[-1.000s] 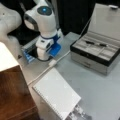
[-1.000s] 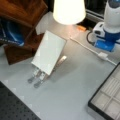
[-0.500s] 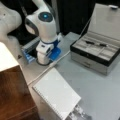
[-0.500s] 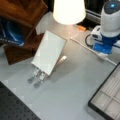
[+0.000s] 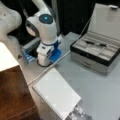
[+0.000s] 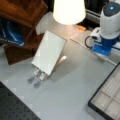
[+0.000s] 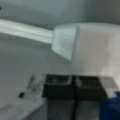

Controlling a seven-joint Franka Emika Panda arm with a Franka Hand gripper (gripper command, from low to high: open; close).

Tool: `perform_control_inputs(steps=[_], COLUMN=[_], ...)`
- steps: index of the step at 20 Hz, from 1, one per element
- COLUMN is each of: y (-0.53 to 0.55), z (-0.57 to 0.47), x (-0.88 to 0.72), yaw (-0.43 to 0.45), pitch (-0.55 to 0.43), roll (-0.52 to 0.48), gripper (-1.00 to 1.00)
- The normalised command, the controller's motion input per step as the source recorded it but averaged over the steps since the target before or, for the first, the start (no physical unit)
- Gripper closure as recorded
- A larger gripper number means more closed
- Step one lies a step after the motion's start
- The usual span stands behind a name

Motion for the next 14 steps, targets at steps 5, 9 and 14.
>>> perform_control_inputs(steps=[5, 9, 14], y=[-0.19, -0.22, -0.24], z=[-0.42, -0.44, -0.42], x=[-0.56, -0.67, -0.73], yaw=[-0.015, -0.019, -0.021], pitch=[-0.442, -0.424, -0.394], roll=[0.008, -0.003, -0.006], gripper=[1.0, 1.0, 1.0])
